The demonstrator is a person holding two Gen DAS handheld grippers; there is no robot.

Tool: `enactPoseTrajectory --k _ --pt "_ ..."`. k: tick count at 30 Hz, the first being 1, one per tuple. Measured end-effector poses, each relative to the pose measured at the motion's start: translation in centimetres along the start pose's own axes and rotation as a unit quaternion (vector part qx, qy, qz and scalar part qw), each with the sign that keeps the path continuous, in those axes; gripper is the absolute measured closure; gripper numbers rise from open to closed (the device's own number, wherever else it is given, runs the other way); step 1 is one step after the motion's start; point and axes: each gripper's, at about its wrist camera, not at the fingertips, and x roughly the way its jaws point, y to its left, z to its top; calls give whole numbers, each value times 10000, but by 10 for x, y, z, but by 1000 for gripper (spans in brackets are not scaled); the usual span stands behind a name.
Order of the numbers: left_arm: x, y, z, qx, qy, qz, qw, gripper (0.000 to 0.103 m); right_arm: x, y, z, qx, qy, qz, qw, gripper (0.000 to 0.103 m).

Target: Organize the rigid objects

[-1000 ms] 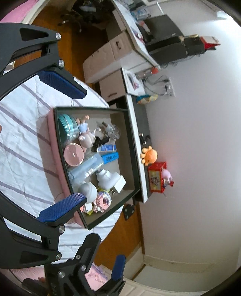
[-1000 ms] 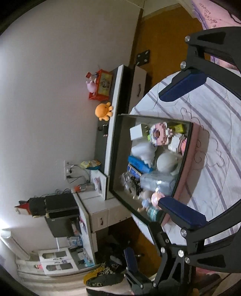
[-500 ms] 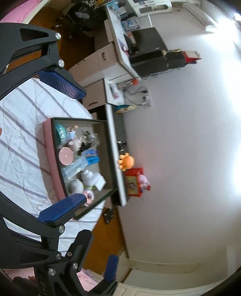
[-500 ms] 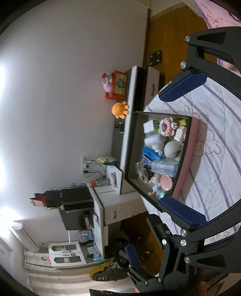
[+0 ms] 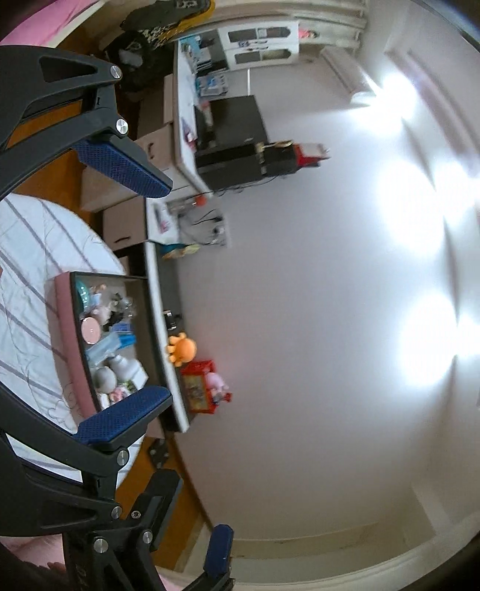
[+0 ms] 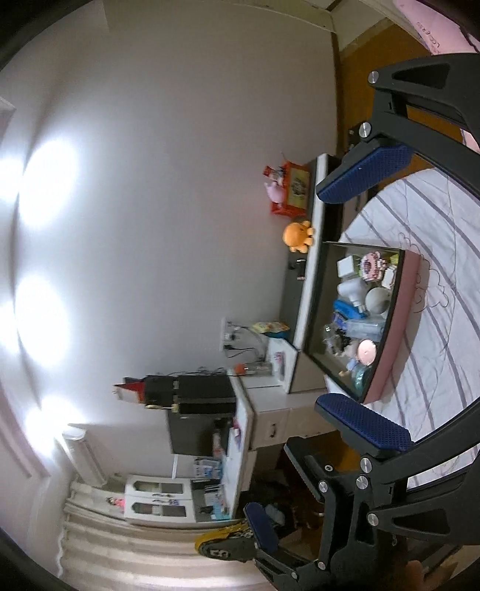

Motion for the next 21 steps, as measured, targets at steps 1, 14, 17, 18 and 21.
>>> enactPoseTrajectory --k 1,14,17,18,21 --pt "-6 1 2 -12 -73 15 10000 0 -7 1 1 -4 -70 -5 10000 0" --pt "-78 5 9 -240 -650 88 9976 0 -75 14 10 -81 -701 -76 9975 0" --pt "-95 6 8 -241 -791 201 9964 0 -90 19 8 -64 -801 -37 9968 0" --pt "-100 7 8 -255 -820 218 9961 0 -94 20 8 -64 -829 -29 9965 0" --pt "-115 11 5 -347 -883 161 9954 0 -105 26 6 -46 -936 10 9956 0"
